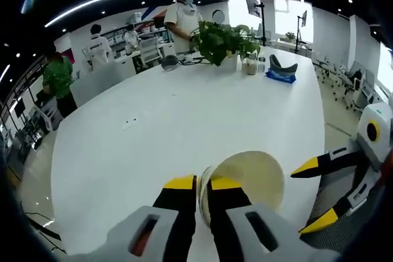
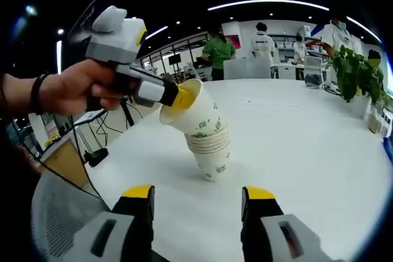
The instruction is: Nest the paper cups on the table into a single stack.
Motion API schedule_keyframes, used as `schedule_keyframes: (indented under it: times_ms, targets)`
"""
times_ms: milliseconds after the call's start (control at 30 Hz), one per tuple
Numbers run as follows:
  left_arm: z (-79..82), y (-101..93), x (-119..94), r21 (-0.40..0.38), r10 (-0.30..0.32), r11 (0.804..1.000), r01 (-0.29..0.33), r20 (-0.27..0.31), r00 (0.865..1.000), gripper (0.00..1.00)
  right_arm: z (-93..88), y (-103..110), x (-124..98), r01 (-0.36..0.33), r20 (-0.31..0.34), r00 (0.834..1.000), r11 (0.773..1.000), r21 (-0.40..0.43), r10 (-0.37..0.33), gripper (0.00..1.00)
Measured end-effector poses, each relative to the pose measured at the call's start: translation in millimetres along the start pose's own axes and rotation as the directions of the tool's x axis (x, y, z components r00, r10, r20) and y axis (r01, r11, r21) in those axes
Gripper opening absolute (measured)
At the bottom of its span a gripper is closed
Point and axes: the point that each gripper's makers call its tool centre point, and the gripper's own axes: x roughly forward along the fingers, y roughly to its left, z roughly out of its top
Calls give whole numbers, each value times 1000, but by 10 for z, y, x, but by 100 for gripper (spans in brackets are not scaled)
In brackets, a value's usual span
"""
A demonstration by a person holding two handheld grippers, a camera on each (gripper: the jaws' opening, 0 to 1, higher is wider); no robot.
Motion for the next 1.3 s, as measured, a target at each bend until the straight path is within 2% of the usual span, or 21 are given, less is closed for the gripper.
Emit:
schedule_keyframes:
  times_ms: [567, 900, 1200, 1300]
  targets:
    - [32, 39, 42, 9, 3, 1000, -3, 3, 1000, 7, -9, -13, 11, 0, 0, 1000, 1000, -1, 0, 57]
    - [9, 36, 6, 12, 1, 1000, -1, 6, 1000, 12, -2, -1, 6, -3, -2, 1000, 1000, -2, 3, 57]
    - [29, -84, -79, -10, -44, 999, 44, 45, 998, 33, -50, 31, 29, -10, -27, 1000, 1000, -26, 9, 57]
    - [-30, -132, -80, -24, -66, 997, 67, 39, 997, 46, -112, 25, 52, -10, -57, 998, 999, -41, 7, 57]
